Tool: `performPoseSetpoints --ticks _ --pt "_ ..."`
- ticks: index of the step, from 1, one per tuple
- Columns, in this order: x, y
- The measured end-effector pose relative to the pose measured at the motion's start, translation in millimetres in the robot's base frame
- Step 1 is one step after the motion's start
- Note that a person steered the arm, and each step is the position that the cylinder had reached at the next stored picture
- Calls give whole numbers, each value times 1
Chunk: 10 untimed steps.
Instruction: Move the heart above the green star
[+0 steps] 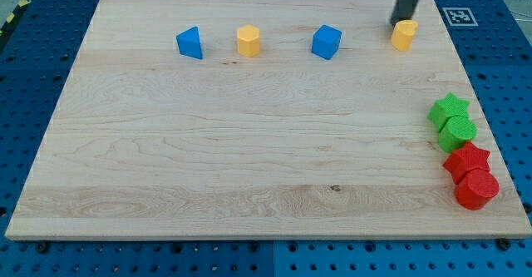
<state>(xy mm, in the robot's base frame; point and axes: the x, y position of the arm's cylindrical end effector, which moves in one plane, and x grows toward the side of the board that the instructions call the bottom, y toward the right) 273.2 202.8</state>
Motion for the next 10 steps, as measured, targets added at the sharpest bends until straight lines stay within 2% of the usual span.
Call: performPoseSetpoints --ticks 2,3,4,5,7,9,10 --pt "31 28" --pt "16 29" --pt "30 35" --pt "61 35" --pt "53 33" --pt "78 33" --pt "65 33"
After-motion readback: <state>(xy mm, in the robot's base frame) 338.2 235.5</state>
